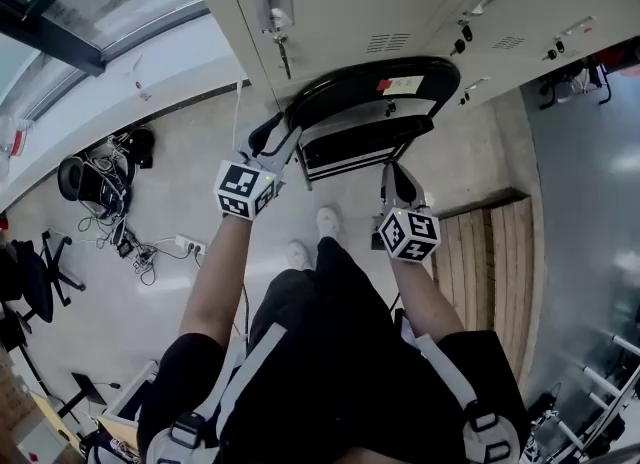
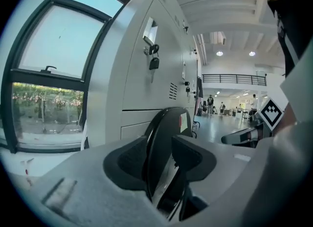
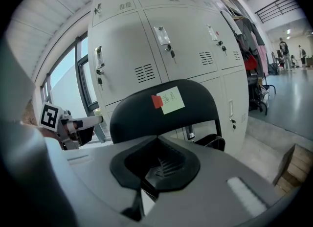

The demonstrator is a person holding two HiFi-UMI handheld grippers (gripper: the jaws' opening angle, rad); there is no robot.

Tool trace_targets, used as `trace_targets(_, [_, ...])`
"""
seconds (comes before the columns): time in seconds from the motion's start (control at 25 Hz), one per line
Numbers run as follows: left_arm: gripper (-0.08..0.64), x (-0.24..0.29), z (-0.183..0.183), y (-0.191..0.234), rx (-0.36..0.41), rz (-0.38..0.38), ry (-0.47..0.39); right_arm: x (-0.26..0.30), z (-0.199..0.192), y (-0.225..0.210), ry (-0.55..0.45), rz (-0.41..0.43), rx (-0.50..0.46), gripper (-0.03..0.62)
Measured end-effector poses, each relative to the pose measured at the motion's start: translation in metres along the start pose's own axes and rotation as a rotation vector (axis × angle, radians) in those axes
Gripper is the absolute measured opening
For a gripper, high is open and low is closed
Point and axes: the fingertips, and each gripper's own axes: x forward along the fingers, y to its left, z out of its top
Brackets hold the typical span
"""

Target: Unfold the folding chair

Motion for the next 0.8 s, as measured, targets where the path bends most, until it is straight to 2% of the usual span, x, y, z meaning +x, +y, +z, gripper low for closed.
trace_targets(0.12, [0.185,0.017,-0.003,0.005,0.063,-0.016,0.047,0.004,-0.002,-0.012,0.017,-0.011,0.016,0.006])
trace_targets(0.36, [0.22,0.039,-0.016,0.011,0.092,-0.069,0.15,0.01,-0.002,-0.02,0.033,-0.01,-0.002,0.006])
trace_targets(0.68, [0.221,0.062,-0.015,0.007,0.113,-0.123,0.149,0.012,-0.013,-0.026,0.068,-0.013,0.003,0.006])
trace_targets(0.8, [0.219,0.069,-0.018,0.004,0.164,-0.15,0.181,0.013,-0.014,-0.028,0.066,-0.005,0.008,0.006])
